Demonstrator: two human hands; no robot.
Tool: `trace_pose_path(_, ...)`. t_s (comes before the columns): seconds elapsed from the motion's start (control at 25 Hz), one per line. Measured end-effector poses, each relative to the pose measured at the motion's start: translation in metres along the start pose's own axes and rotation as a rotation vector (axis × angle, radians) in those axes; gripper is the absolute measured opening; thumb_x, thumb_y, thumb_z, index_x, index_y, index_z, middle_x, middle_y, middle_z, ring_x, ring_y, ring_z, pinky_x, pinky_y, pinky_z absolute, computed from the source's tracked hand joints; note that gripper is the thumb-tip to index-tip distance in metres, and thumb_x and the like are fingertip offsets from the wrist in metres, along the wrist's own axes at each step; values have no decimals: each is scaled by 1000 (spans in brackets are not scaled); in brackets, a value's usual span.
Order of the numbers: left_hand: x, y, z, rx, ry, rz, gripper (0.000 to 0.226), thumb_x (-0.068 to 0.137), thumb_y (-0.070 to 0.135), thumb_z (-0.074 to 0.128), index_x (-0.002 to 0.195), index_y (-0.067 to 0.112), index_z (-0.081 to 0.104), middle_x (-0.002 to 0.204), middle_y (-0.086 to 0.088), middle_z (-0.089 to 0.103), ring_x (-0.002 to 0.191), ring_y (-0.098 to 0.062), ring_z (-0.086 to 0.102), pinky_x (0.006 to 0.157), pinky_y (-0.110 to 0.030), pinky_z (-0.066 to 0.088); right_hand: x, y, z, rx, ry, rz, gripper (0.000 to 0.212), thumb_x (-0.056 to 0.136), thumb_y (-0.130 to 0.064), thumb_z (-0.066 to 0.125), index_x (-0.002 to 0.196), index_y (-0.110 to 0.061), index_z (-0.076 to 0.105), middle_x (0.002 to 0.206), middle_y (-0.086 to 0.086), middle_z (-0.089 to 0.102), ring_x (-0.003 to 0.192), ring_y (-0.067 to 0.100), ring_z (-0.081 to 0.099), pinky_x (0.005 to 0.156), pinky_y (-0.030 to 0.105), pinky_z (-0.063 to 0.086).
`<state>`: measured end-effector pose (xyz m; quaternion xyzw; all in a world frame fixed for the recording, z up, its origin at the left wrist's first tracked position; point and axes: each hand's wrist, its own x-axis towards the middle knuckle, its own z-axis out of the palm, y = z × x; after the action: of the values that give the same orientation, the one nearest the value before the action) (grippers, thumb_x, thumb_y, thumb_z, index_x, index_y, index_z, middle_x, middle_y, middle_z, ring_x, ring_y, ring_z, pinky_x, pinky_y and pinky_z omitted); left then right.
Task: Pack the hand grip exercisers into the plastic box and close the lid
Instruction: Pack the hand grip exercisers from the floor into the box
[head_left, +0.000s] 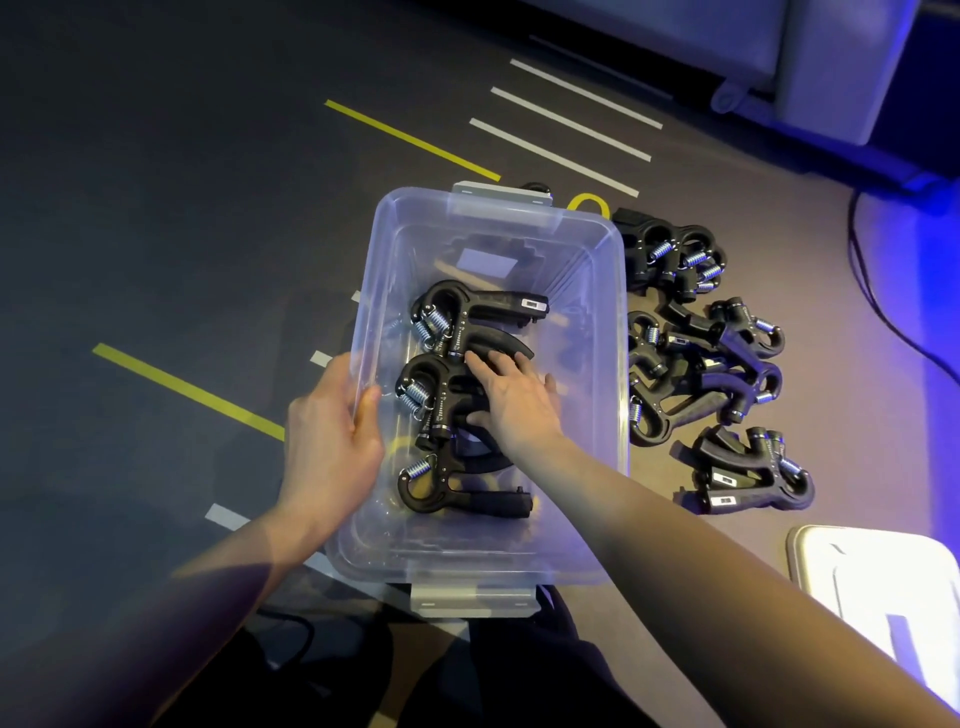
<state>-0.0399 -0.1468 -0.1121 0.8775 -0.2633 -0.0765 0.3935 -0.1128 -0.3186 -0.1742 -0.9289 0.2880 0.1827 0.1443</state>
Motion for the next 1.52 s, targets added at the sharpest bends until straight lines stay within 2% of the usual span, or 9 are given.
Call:
trace_pose_path(0.28, 2, 4, 0, 27, -6, -12, 11, 89, 4, 51, 99, 4, 56, 50, -4, 40, 48, -20, 42, 48, -26, 32, -5, -3, -11, 9, -39, -7, 86, 84, -51, 60, 150, -32, 8, 159, -4, 10, 145, 31, 3, 110, 59, 16)
trace_pose_path(0.56, 2, 2, 0, 17, -8, -34, 11, 90, 5, 49, 99, 5, 55, 53, -10, 45, 51, -23, 44, 49, -28, 34, -56, 20, -67, 441, 765, -307, 51, 96, -31, 47, 143, -13, 39, 150, -4, 29, 140, 15, 29, 112, 17, 21)
trace_pose_path(0.68, 1, 1, -1, 27, -6, -21, 9, 89, 5, 50, 97, 2, 54, 53, -9, 42, 50, -21, 41, 48, -28, 32, -72, 65, -62, 457, 935, -135, 49, 97, -28, 38, 143, -10, 37, 151, -3, 26, 140, 9, 26, 113, 18, 18)
trace_pose_path(0.76, 0, 0, -2, 39, -12, -14, 9, 90, 6, 51, 96, 0, 54, 54, -11, 42, 49, -23, 41, 47, -33, 29, -77, 99, -38, 533, 936, 95, 51, 95, -34, 35, 144, -20, 35, 154, -5, 25, 136, 5, 28, 109, 14, 22)
trace_pose_path(0.84, 0, 1, -2, 45, -15, -6, 10, 90, 8, 51, 92, -1, 53, 54, -15, 43, 49, -28, 41, 48, -37, 27, -85, 134, -7, 642, 914, 382, 50, 95, -35, 39, 144, -25, 37, 156, -3, 23, 131, 8, 35, 108, 25, 33)
trace_pose_path(1.0, -1, 1, 0, 38, -1, -13, 14, 91, 12, 53, 88, -2, 51, 54, -18, 44, 52, -37, 42, 52, -43, 35, -104, 181, 43, 565, 568, 831, 56, 96, -28, 47, 148, -22, 27, 159, 9, 3, 145, 26, 9, 115, 37, 16)
trace_pose_path(1.16, -1, 3, 1, 58, 3, -2, 32, 83, 29, 43, 88, -2, 51, 57, -20, 48, 54, -39, 45, 53, -45, 38, -102, 192, 46, 552, 323, 978, 62, 97, -34, 43, 151, -28, 12, 158, 8, -9, 144, 36, 6, 114, 50, 22)
trace_pose_path(1.32, -1, 3, 1, 50, -8, -37, 20, 90, 16, 52, 90, -4, 52, 58, -20, 47, 54, -38, 43, 53, -44, 37, -93, 195, 39, 700, 296, 1018, 66, 97, -35, 44, 150, -30, 6, 158, 3, -16, 137, 42, 25, 109, 46, 30)
trace_pose_path(1.52, -1, 5, 3, 43, -12, -26, 11, 89, 6, 52, 87, -5, 51, 53, -16, 42, 51, -37, 41, 51, -44, 34, -92, 203, 38, 680, 355, 1018, 64, 90, -33, 60, 146, -27, 28, 157, 4, -4, 130, 43, 34, 109, 45, 30)
